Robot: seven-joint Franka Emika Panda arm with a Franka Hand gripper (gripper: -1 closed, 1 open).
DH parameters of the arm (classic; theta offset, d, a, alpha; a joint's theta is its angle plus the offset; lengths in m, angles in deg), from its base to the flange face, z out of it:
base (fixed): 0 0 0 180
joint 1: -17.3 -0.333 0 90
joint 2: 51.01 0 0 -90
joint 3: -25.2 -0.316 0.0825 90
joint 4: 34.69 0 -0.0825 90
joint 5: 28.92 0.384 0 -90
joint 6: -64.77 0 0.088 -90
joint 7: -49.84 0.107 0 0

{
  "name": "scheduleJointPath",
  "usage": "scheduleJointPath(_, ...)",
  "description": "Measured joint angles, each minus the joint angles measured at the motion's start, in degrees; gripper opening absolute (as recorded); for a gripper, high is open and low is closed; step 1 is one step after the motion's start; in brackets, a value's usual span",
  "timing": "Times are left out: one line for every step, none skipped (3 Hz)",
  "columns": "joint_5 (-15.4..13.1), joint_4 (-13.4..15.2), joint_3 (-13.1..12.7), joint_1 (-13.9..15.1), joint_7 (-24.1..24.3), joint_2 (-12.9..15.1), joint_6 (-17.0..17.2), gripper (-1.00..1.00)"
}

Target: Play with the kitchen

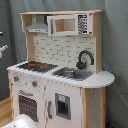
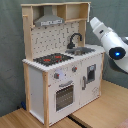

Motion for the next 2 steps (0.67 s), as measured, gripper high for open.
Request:
scheduleJointPath(-3.0,-1.1,1.3,-0.1,4.3,0.0,4.2,1.0)
scheduleJointPath(-5.7,-1.7,2.3,-0.1,8.5,0.0,7.7,1.0)
